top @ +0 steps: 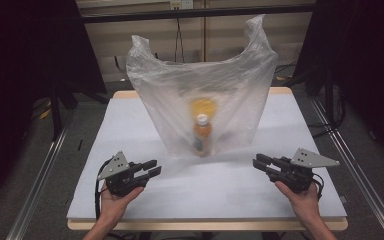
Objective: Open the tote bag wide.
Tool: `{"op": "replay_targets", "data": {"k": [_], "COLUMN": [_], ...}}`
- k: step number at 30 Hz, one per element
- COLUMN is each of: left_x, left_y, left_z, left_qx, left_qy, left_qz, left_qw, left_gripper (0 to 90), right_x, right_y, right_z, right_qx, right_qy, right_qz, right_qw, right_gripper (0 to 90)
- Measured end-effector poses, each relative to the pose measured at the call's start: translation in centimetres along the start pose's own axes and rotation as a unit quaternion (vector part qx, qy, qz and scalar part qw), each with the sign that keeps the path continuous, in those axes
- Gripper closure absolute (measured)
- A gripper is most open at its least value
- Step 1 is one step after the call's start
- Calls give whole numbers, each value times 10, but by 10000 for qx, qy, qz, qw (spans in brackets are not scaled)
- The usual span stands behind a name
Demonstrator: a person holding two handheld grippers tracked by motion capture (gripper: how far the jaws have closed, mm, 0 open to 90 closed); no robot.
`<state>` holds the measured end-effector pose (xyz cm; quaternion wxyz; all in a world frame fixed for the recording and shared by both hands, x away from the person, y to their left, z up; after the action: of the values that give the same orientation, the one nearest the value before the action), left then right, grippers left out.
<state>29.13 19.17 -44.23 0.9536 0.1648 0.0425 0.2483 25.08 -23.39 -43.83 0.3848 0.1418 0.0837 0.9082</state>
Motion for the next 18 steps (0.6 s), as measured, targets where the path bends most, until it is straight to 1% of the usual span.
{"op": "replay_targets", "data": {"k": [1, 2, 3, 4, 5, 6, 7, 8, 9, 10, 11, 12, 13, 14, 15, 16, 18], "left_x": [0, -1, 0, 0, 2, 2, 3, 4, 5, 5, 5, 5, 5, 5, 4, 4, 4], "left_y": [0, 0, -2, -2, -3, -4, -5, -6, -7, -8, -8, -8, -10, -10, -11, -12, -14], "left_z": [0, 2, 5, 7, 8, 9, 11, 13, 15, 17, 19, 19, 23, 26, 28, 31, 36], "left_qx": [0, 31, -70, -67, -89, -49, -83, -56, -46, -57, -68, -68, -57, -56, -46, -53, -95], "left_qy": [0, 31, 41, 71, 72, 139, 177, 172, 150, 144, 156, 156, 130, 124, 85, 23, 31], "left_qz": [0, 117, -120, -35, -158, -39, -225, -258, -250, -254, -257, -257, -274, -285, -316, -307, -352], "left_qw": [10000, 9999, 9999, 9999, 9998, 9999, 9996, 9995, 9996, 9996, 9995, 9995, 9995, 9995, 9995, 9995, 9993], "left_gripper": [708, 708, 747, 749, 758, 788, 807, 844, 870, 889, 900, 900, 900, 900, 900, 900, 900], "right_x": [0, 1, 2, 3, 3, 3, 3, 2, 2, 1, 1, 1, 1, 1, 1, 2, 2], "right_y": [0, -2, -5, -6, -7, -9, -11, -13, -15, -16, -18, -18, -23, -24, -26, -28, -31], "right_z": [0, 2, 5, 7, 9, 10, 12, 15, 18, 19, 22, 22, 27, 29, 32, 35, 42], "right_qx": [0, 0, 129, 139, 169, 215, 279, 287, 281, 288, 295, 295, 305, 303, 299, 302, 287], "right_qy": [0, -14, -25, 1, 6, 21, 32, 27, -56, -76, -91, -91, -107, -96, -109, -122, -114], "right_qz": [0, 56, 183, 225, 218, 252, 156, 216, 263, 250, 286, 286, 368, 374, 389, 465, 506], "right_qw": [10000, 10000, 9997, 9997, 9996, 9994, 9995, 9993, 9992, 9992, 9991, 9991, 9988, 9988, 9987, 9984, 9982], "right_gripper": [727, 734, 802, 832, 863, 886, 900, 900, 900, 900, 900, 900, 900, 900, 900, 900, 900]}}
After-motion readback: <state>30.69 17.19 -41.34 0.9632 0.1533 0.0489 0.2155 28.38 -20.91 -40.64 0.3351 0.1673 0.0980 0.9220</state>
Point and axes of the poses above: each handheld gripper's, and its own axes: y roughly backward along the jaws, z roughly out of its top, x roughly to its left, the point moved 3 cm from there along -y, roughly forward along the jaws, and after that the axes turned 5 degrees about -y, right-handed, at the moved point
